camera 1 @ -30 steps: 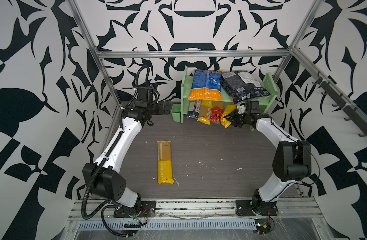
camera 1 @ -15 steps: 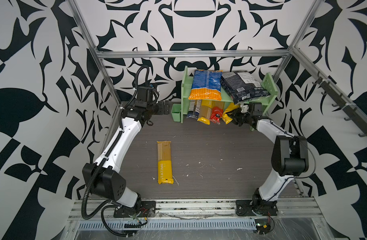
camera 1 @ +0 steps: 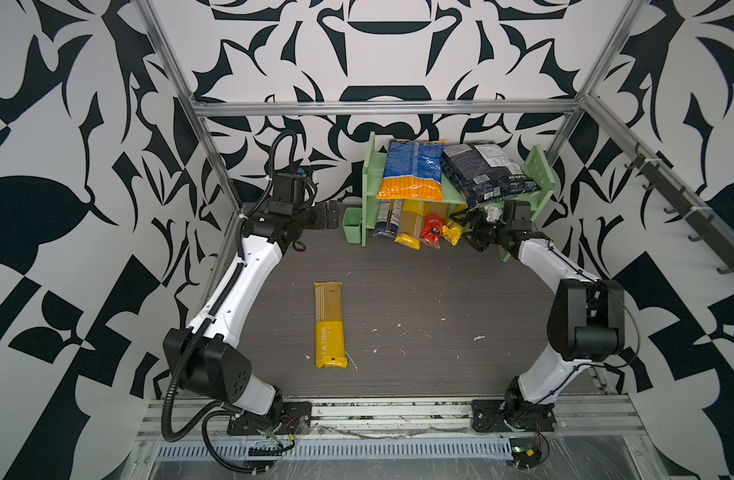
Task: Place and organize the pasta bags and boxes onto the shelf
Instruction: 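Lower the pack beside the red pack and open the right gripper, then lower the left gripper onto the last yellow-banded pack while the right gripper withdraws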
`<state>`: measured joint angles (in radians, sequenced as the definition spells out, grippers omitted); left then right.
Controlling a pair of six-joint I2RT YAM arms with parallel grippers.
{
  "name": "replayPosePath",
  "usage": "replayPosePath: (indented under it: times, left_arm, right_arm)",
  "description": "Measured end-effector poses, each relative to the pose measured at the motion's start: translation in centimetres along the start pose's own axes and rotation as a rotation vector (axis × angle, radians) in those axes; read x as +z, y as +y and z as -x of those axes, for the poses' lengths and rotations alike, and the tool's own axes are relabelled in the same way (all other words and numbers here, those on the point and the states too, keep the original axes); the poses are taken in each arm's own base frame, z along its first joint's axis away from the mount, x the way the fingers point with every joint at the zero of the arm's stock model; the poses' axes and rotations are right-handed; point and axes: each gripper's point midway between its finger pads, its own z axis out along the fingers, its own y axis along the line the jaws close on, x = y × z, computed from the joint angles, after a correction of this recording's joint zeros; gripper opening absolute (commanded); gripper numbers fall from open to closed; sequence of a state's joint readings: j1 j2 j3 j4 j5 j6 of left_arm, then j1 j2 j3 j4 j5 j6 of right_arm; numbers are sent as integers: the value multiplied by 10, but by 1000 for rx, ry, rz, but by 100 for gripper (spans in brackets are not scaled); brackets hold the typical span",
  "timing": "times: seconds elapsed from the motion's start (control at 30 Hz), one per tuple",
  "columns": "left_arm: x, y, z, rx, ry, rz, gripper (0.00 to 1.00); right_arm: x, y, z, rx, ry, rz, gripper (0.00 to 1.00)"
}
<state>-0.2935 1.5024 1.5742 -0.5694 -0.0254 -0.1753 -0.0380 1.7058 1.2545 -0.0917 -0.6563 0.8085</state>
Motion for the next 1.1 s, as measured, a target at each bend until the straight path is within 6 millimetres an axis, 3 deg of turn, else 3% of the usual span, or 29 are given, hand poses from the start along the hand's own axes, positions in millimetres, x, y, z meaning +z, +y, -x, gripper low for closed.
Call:
replayPosePath:
  times: [0.43, 0.77, 0.93, 1.1]
  left_arm:
    - [-10, -1, -8, -17, -1, -9, 99]
    - [-22, -5, -9, -22, -13, -33, 99]
    - [-33, -6, -4, -20, -40, -38, 99]
    - [-41, -6, -6, -19, -47, -39, 99]
  right_arm:
    - [-26, -11, -34, 6, 27, -51, 95]
    - [-15, -34, -51, 97, 80, -7, 96]
    - [-19, -32, -54, 106, 76, 6, 96]
    - [-38, -26, -68, 103, 73, 4, 96]
